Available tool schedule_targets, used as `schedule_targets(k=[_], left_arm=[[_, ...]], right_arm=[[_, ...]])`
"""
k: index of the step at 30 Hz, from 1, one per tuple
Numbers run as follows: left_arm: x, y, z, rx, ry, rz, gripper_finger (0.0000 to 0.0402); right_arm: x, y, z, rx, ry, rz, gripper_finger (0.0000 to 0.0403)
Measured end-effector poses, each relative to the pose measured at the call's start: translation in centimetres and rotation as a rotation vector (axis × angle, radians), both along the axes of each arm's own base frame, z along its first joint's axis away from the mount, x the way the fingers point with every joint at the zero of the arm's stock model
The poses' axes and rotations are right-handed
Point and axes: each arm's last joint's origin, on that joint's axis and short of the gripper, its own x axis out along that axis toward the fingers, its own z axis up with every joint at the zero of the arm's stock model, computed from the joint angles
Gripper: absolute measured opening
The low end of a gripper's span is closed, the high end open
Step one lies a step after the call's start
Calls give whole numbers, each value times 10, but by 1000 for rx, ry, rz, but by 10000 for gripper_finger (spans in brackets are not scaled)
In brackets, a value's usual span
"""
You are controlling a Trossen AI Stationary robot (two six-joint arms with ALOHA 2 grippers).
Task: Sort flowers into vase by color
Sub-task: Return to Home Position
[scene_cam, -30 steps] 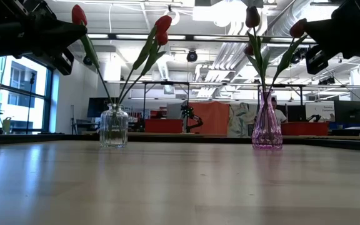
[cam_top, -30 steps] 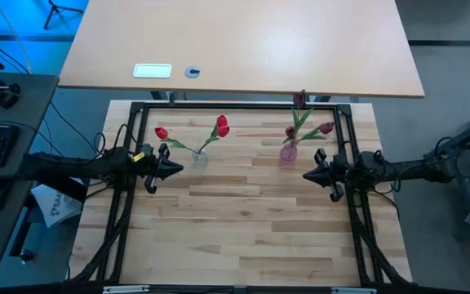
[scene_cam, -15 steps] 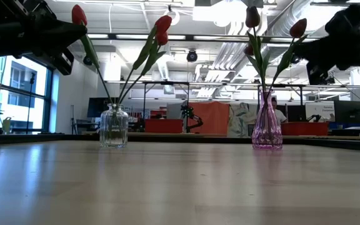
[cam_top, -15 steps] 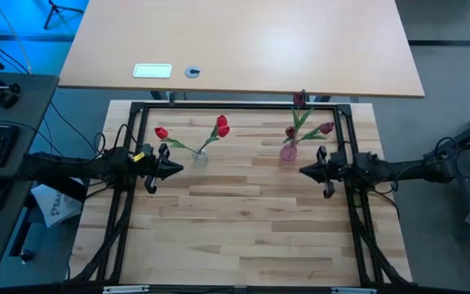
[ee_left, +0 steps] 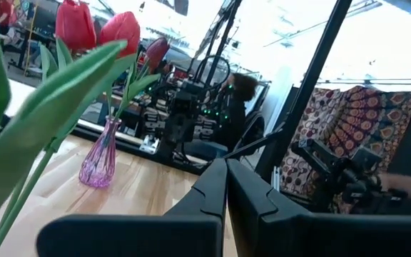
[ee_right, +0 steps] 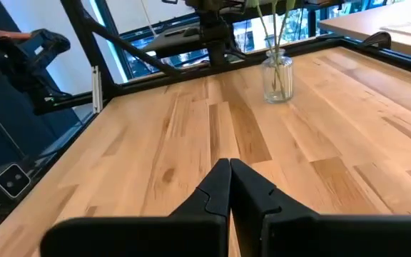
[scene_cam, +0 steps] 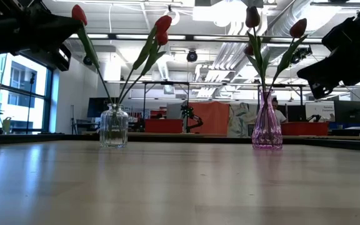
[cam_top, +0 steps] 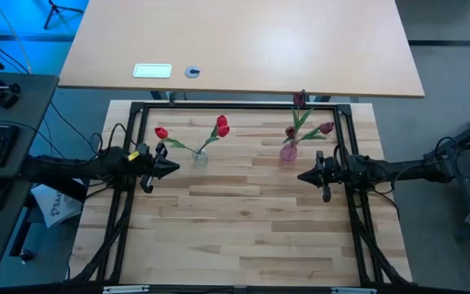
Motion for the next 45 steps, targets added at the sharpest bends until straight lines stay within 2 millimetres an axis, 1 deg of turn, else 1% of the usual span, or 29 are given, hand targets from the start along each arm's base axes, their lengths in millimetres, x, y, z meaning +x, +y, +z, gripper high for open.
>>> schedule_targets(k=[5,8,12,15,21,31,45], left_arm=[[-7,0,1,0,-16,0,0],[-10,0,-2,0,6,0,0],[-13,0,-10,-2,76,0,0],[-14,0,-18,-5,161,4,0],[-14,0,-18,-7,159,29,0],[-14,0,-18,-7,157,29,0],[-14,0,-18,-7,157,28,0]], right_arm=[[0,0,0,0,0,0,0],[0,0,0,0,0,0,0],[0,0,0,0,0,0,0],[0,0,0,3,1,-1,0],[-2,0,3,5,-29,0,0],[-10,-1,16,15,-194,-1,0],[-10,1,16,16,-188,13,0]])
